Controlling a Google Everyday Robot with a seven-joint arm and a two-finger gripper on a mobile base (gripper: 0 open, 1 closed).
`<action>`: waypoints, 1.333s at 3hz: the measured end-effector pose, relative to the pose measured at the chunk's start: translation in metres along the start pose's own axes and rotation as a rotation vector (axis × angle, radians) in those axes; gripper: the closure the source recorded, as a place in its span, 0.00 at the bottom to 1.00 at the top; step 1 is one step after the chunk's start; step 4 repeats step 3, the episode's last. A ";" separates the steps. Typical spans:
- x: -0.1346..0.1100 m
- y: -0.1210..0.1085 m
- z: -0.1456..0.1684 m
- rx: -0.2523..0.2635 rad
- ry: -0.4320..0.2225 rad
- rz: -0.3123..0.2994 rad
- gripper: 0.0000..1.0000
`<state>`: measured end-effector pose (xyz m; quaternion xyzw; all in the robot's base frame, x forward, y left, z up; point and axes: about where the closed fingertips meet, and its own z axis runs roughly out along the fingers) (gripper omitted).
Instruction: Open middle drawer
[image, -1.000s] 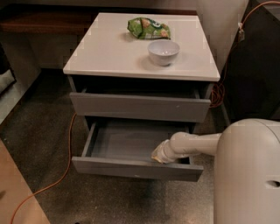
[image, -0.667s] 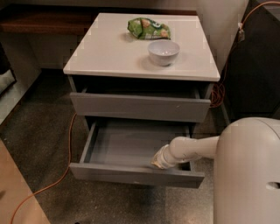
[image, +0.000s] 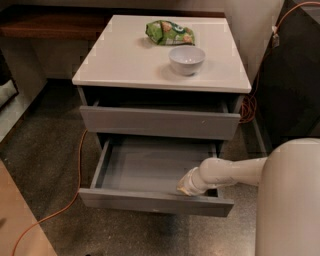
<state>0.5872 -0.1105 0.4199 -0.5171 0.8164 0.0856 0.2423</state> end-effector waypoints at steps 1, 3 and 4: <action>0.004 -0.020 -0.015 -0.013 -0.014 -0.055 1.00; -0.007 -0.069 -0.042 -0.033 -0.056 -0.204 1.00; -0.007 -0.069 -0.042 -0.033 -0.056 -0.204 1.00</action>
Offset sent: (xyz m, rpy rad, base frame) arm 0.0728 -0.0686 0.0664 0.0226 -0.1095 0.2877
